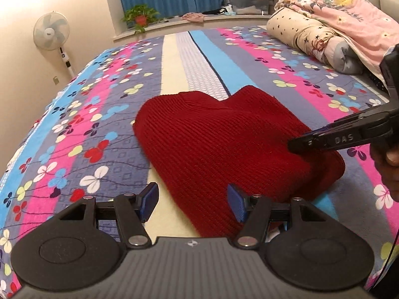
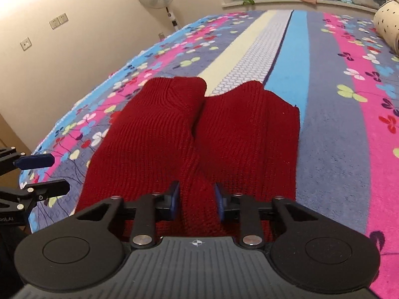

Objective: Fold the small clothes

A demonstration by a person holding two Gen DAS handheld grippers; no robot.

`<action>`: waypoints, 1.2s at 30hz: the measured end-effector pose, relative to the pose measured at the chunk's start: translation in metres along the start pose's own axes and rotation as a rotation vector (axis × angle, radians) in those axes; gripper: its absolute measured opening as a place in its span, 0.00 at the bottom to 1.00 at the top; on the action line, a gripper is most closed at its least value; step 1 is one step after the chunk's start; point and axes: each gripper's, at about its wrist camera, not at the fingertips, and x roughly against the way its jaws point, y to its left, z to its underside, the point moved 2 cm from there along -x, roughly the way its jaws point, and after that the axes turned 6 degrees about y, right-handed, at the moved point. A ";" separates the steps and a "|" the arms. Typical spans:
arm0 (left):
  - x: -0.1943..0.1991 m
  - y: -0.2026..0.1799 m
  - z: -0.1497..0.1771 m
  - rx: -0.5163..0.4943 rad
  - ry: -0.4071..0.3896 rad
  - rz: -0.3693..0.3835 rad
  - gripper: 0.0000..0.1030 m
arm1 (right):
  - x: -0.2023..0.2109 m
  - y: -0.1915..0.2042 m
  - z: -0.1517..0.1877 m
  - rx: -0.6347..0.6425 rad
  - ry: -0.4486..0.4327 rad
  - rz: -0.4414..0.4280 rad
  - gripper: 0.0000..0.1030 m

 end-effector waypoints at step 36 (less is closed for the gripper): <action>-0.203 0.075 -0.054 0.565 0.205 0.641 1.00 | -0.021 -0.089 0.024 -0.356 0.092 0.019 0.88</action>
